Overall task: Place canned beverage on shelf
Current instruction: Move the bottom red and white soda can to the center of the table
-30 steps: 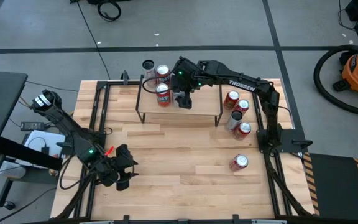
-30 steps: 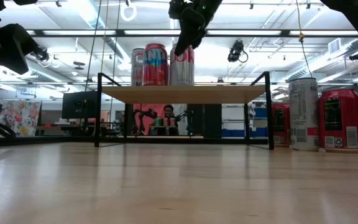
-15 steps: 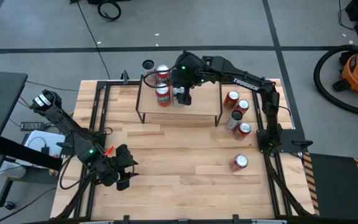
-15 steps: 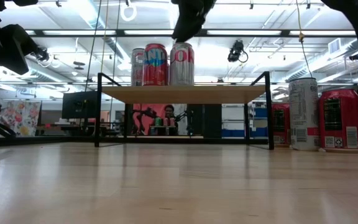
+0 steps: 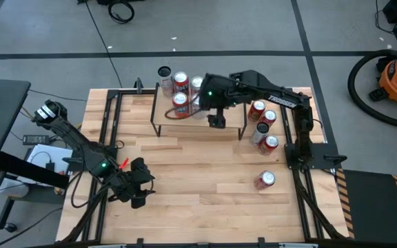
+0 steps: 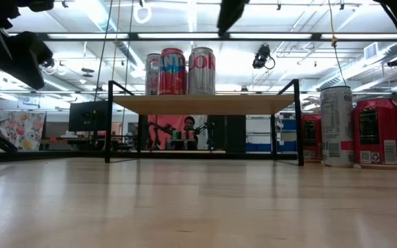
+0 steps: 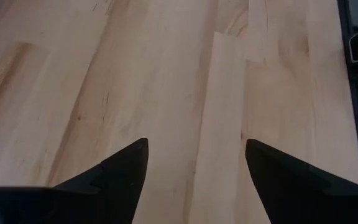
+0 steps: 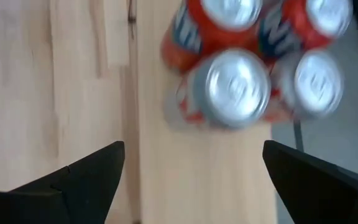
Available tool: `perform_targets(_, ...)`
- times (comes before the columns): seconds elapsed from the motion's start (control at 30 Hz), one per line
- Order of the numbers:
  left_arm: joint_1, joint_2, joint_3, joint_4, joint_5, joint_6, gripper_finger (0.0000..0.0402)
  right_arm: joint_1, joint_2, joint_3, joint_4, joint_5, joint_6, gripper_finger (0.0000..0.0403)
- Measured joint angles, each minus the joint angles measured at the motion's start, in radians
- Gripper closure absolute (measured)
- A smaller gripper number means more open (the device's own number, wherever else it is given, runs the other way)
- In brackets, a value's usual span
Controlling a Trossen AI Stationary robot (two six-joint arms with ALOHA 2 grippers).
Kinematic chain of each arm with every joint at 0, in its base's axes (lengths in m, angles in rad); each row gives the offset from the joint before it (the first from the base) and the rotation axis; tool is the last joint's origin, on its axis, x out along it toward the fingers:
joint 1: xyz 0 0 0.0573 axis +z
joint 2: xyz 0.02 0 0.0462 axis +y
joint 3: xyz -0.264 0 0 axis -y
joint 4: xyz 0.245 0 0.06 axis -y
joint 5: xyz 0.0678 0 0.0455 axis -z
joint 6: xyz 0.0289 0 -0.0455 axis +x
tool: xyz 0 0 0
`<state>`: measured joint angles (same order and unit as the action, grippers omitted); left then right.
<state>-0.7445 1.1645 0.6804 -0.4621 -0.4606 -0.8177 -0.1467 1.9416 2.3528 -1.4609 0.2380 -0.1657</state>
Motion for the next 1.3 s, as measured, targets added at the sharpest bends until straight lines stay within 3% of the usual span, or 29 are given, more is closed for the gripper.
perform_targets(0.17, 0.04, 0.0, 0.0, 0.001, 0.012, 0.064, 0.0124, 0.037, -0.007, 0.0, -0.114, 0.03, 0.125, 0.0014)
perform_targets(0.47, 0.058, 0.0, 0.0, 0.001, 0.04, 0.159, 0.0125, 0.072, -0.059, -0.11, -0.109, 0.049, 0.232, 0.0016)
perform_targets(0.87, 0.058, 0.0, 0.0, -0.002, 0.04, 0.186, 0.0125, 0.087, -0.29, -0.537, -0.035, 0.057, 0.417, 0.0016)
perform_targets(1.3, 0.058, 0.0, 0.0, -0.003, 0.04, 0.205, 0.0125, 0.272, -0.48, -0.88, -0.016, -0.02, 0.763, 0.0016)
